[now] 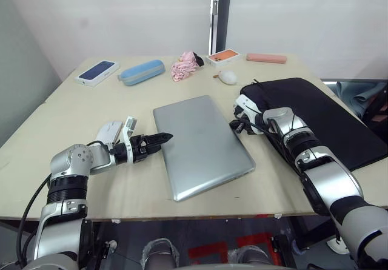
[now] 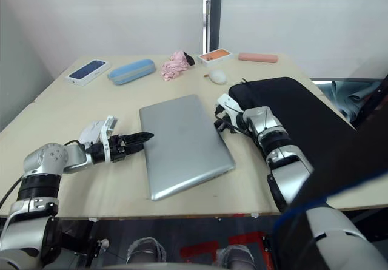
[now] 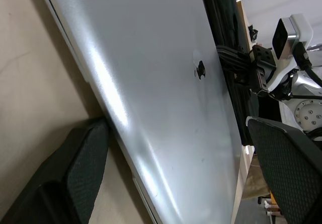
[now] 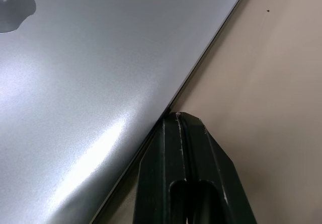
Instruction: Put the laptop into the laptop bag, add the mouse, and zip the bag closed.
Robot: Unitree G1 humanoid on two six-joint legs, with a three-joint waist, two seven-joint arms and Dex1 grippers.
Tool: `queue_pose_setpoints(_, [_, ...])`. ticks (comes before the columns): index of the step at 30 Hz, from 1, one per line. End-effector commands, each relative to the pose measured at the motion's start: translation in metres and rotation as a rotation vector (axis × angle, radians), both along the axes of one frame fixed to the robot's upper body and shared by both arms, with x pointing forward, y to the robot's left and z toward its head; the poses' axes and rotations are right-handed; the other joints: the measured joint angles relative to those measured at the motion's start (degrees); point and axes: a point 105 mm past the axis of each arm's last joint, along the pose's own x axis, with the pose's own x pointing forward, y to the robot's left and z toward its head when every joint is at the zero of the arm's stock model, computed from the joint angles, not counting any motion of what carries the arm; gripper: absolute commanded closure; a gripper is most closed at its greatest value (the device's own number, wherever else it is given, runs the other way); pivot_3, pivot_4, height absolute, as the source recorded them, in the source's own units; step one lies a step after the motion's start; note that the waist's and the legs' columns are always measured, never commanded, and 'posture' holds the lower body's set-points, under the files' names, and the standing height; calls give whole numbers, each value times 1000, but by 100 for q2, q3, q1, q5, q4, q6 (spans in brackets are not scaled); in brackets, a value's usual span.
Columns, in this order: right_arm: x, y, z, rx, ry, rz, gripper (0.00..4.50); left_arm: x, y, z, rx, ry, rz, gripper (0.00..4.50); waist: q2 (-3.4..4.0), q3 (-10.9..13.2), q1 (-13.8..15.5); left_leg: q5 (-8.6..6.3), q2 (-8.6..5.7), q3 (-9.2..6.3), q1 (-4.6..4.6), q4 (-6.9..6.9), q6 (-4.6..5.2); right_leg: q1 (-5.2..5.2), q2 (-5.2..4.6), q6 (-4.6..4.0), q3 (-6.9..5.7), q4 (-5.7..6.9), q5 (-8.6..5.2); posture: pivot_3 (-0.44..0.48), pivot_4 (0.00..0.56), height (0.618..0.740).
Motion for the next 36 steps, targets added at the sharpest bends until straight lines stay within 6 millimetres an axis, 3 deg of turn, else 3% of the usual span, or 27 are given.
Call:
queue_pose_setpoints(1, [-8,33,8,59,11,117,4466,0,-13,2,-31,-3,-42,0,0,0,-10,0,0,0,-2,0,0,-1,0,0,0,-1,0,0,150,740])
queue_pose_setpoints(3, [-7,27,5,30,6,106,4466,-1,-15,4,-35,-18,-54,0,0,1,-39,0,0,0,-6,-2,0,-4,1,0,-1,-7,0,0,150,740])
queue_pose_setpoints(4, [-6,24,4,25,9,100,4491,-1,-14,4,-30,-14,-48,259,0,1,-48,0,0,0,-9,-5,0,-5,1,0,-2,-12,0,0,150,740])
queue_pose_setpoints(15, [-4,15,6,21,5,82,4500,10,-15,31,-127,-67,-13,3950,-11,14,-78,0,2,-2,-21,-31,0,-10,4,-3,-15,-42,-1,0,150,740])
queue_pose_setpoints(21, [-5,17,8,25,3,96,4500,9,-23,42,-141,-87,-46,4137,-12,14,-80,0,2,-2,-21,-36,-1,-10,4,-4,-15,-48,-1,0,150,740])
queue_pose_setpoints(24, [-2,16,20,55,-21,94,4500,10,-22,55,-164,-118,-53,4144,-13,18,-78,0,2,-2,-23,-37,-1,-10,4,-4,-16,-52,-1,0,150,740])
queue_pose_setpoints(31, [-2,8,79,182,-135,115,4500,6,-13,95,-220,-196,-85,4203,-16,65,-69,2,1,-3,-61,-45,1,-50,7,-6,-20,-61,0,0,150,740])
queue_pose_setpoints(34, [-6,-2,105,222,-183,101,4500,5,-11,98,-204,-201,-83,4210,-17,66,-48,41,2,-9,-132,-46,60,-113,11,-5,-28,-62,3,0,150,740])
queue_pose_setpoints(36, [-16,-15,135,283,-241,91,4500,2,-12,101,-201,-212,-89,4210,-18,74,-4,38,3,-13,-135,-51,59,-116,13,-13,-36,-63,-1,0,150,740])
